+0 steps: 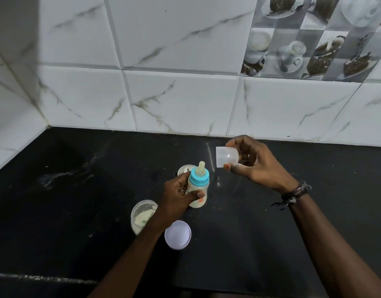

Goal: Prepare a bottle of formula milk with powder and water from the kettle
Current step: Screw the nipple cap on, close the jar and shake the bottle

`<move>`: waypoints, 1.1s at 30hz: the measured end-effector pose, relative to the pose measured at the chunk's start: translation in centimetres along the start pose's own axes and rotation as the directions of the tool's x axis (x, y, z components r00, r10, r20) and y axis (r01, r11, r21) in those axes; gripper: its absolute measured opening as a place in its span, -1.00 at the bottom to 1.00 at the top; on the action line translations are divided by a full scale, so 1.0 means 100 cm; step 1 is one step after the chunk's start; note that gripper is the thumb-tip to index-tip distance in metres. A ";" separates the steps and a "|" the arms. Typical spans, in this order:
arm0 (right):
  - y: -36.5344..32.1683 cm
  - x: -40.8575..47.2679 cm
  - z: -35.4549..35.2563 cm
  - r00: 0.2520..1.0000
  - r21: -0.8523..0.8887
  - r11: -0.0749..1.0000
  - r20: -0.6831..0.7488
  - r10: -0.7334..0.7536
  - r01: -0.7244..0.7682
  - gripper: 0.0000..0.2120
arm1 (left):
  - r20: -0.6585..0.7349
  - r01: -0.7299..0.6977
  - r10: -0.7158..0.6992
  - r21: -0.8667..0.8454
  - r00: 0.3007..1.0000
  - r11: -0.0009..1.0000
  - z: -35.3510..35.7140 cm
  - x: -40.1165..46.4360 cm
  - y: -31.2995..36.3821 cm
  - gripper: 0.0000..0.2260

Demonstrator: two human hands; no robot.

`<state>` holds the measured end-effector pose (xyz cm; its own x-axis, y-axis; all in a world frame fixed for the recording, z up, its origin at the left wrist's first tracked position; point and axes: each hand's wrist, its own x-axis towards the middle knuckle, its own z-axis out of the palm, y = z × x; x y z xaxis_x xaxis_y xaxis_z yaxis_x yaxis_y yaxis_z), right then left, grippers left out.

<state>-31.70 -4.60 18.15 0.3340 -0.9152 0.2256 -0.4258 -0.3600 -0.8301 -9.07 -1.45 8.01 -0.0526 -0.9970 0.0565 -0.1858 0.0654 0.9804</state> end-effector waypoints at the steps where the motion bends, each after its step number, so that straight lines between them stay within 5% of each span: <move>1: -0.008 0.002 -0.002 1.000 0.011 1.000 0.021 -0.022 0.021 -0.58 | -0.001 -0.007 0.007 0.011 1.000 1.000 0.000 0.000 0.000 -0.47; 6: -0.035 0.013 0.002 0.977 -0.029 0.993 0.180 -0.111 0.118 -0.54 | 0.008 -0.018 0.018 0.037 1.000 0.999 0.000 0.001 0.002 -0.47; 13: -0.039 0.023 0.018 0.929 -0.328 0.913 0.350 -0.121 0.242 -0.48 | 0.028 -0.017 0.016 0.028 0.999 0.999 -0.001 0.001 0.005 -0.60; 33: -0.038 0.019 0.023 0.931 -0.386 0.891 0.352 -0.095 0.237 -0.48 | 0.038 -0.082 0.083 -0.026 0.996 0.996 0.001 0.003 0.000 -0.51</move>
<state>-27.49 -4.51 20.53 0.6472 -0.7544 0.1093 -0.6255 -0.6075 -0.4896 -9.23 -1.78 8.04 -0.1050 -0.9859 0.1304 -0.1552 0.1457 0.9771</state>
